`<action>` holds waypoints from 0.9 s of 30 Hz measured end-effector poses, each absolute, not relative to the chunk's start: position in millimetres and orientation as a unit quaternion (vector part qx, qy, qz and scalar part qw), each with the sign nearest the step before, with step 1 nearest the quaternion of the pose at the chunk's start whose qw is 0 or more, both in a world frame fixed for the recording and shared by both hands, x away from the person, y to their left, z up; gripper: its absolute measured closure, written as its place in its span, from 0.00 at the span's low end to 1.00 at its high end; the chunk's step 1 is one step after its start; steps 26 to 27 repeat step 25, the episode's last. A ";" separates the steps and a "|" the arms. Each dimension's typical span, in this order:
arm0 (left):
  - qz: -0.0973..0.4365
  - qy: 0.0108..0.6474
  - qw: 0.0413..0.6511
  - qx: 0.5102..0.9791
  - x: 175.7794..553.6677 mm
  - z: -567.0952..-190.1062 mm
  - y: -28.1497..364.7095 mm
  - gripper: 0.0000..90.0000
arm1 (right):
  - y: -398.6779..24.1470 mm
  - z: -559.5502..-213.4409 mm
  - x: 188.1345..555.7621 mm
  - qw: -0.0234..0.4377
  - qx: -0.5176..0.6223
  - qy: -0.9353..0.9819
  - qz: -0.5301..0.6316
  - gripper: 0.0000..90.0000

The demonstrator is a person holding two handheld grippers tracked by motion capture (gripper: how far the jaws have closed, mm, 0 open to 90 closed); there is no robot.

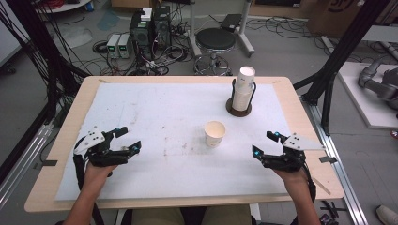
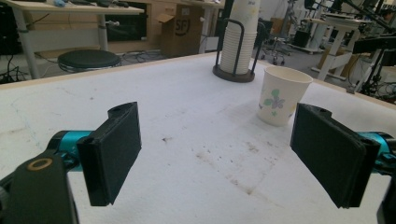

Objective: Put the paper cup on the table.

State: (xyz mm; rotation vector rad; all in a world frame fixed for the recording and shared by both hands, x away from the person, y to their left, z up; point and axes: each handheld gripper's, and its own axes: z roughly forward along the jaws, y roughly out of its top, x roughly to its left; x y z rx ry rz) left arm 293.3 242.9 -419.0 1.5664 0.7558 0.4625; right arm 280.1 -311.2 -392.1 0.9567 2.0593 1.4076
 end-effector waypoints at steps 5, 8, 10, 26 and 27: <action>0.201 0.330 0.621 0.682 293.9 -419.7 243.3 0.18 | -309.6 -392.1 281.4 0.235 0.343 0.751 0.513 0.22; 0.201 0.330 0.619 0.683 293.9 -419.9 242.7 0.18 | -310.0 -392.2 281.5 0.236 0.343 0.751 0.512 0.22; 0.201 0.329 0.619 0.684 294.0 -420.0 242.5 0.18 | -310.7 -392.1 281.1 0.237 0.343 0.750 0.513 0.22; 0.202 0.333 0.619 0.683 293.8 -420.8 243.6 0.18 | -311.6 -391.2 281.0 0.242 0.343 0.746 0.517 0.22; 0.202 0.333 0.619 0.683 293.8 -420.8 243.6 0.18 | -311.6 -391.2 281.0 0.242 0.343 0.746 0.517 0.22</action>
